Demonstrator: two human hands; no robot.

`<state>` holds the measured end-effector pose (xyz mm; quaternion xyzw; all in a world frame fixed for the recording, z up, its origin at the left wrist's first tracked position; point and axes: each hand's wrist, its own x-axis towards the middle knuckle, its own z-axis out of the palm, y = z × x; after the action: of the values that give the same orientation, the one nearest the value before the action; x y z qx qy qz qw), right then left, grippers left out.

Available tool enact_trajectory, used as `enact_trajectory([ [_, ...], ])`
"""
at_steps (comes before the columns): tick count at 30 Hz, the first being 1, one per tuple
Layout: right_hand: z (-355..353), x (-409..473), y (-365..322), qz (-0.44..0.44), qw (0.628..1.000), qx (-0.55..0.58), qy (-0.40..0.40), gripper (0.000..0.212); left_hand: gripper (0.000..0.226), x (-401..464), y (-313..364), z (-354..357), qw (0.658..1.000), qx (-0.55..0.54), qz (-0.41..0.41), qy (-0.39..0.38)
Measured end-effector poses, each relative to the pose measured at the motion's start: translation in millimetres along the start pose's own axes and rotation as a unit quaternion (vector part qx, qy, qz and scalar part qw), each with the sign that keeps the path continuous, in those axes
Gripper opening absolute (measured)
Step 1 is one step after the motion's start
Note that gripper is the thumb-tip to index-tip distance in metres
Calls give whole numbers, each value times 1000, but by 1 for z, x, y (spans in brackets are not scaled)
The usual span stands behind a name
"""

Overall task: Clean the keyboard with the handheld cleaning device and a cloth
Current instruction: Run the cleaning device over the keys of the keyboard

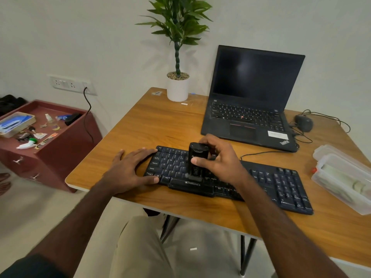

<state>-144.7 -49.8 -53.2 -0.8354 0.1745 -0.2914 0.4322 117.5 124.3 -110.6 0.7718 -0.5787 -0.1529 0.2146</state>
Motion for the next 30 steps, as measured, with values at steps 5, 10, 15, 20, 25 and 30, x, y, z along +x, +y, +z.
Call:
enact_trajectory([
  [5,-26,-4,2,-12,1000,-10,-6,26,101,0,0,1,1000,3,-2,2],
  [10,-3,0,-3,-41,999,19,26,26,102,0,0,1,1000,4,-5,4],
  [15,-1,-1,-2,-31,999,5,-7,27,103,0,1,0,1000,5,-7,2],
  [20,-28,-1,3,-28,999,-27,-26,26,103,-1,2,-1,1000,3,-7,-3],
  [25,-13,5,-1,-51,998,8,18,25,101,0,1,0,1000,2,-3,2],
  [30,-5,-2,1,-31,999,8,-16,25,97,-1,1,0,1000,0,-1,2],
])
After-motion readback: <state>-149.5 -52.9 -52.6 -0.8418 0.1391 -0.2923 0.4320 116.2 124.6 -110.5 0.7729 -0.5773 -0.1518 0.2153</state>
